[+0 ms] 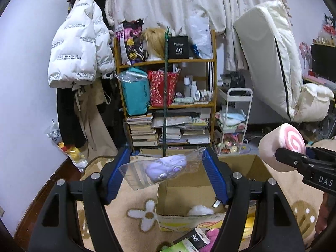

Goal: Organize soft objects
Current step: 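Carry the bag with left tool while right tool carries the cushion over the box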

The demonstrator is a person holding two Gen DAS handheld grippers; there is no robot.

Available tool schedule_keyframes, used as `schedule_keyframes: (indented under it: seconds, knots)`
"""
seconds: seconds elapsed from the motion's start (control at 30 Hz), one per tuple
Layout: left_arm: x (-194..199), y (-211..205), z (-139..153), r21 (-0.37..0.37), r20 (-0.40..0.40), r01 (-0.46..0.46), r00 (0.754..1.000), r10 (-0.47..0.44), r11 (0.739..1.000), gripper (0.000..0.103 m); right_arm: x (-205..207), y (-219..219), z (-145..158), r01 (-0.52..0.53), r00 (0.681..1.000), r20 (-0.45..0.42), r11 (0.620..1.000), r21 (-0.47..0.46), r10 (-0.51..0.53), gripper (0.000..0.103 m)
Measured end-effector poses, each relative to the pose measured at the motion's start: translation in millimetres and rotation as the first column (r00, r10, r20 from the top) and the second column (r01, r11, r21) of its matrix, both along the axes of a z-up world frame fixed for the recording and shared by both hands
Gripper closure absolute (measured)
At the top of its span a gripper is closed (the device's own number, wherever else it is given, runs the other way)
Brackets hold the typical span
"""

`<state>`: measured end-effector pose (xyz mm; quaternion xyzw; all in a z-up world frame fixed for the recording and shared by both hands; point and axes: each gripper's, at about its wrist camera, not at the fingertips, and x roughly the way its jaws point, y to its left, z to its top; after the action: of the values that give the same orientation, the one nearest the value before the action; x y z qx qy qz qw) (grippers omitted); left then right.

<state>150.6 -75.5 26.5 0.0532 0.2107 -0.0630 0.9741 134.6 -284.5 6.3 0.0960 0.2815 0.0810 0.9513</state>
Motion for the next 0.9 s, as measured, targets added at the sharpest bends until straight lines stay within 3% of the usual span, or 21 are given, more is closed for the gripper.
schedule_keyframes:
  seconds: [0.47,0.9]
  knots:
    - [26.1,-18.8,-46.7,0.056,-0.104,0.056,0.993,-0.050,0.997,0.031,17.7,1.3,-40.1,-0.025,0.997,-0.070,0.999,0.029,0.027,0.051]
    - [28.9,-29.5,-56.9,0.071,-0.138,0.100,0.986,-0.089,0.992,0.030,21.6,-6.1,-53.4,-0.030,0.993,-0.108,0.995,0.093,0.040,0.045]
